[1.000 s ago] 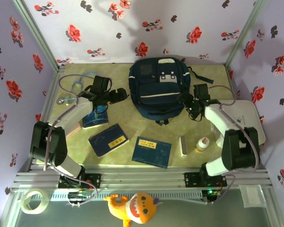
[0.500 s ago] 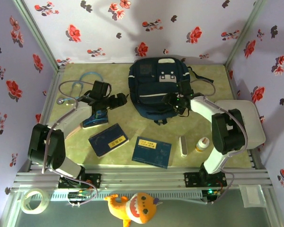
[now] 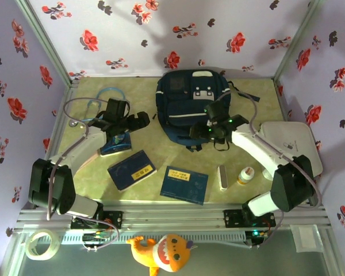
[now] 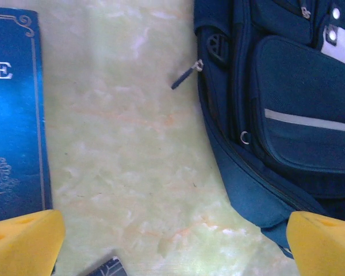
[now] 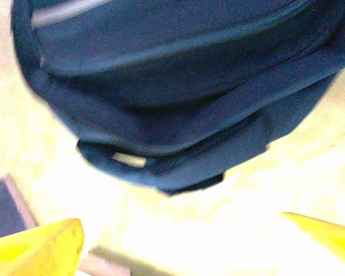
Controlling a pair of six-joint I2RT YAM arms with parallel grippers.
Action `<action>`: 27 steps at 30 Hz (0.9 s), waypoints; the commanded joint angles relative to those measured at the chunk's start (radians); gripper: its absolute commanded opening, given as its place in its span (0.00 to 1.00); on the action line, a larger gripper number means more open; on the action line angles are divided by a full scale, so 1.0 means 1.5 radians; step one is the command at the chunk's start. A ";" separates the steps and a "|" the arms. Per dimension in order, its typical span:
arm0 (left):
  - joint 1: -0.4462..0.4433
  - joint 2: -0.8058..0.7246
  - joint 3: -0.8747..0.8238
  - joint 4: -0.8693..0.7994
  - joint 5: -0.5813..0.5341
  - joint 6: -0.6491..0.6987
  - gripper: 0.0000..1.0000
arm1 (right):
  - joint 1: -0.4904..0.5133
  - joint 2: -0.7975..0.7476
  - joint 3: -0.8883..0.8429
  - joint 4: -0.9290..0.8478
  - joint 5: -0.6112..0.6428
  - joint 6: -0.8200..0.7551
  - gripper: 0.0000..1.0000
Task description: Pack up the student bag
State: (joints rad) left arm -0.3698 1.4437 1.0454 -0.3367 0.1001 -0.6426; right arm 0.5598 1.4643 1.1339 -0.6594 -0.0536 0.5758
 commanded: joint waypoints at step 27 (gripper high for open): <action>0.090 -0.069 -0.042 -0.044 -0.021 0.038 1.00 | 0.244 0.309 0.100 -0.127 0.038 -0.189 0.86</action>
State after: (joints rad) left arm -0.2443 1.3563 0.9871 -0.3862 0.0853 -0.5991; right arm 0.9173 1.8996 1.2755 -0.8242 -0.0696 0.2962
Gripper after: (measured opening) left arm 0.997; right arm 0.857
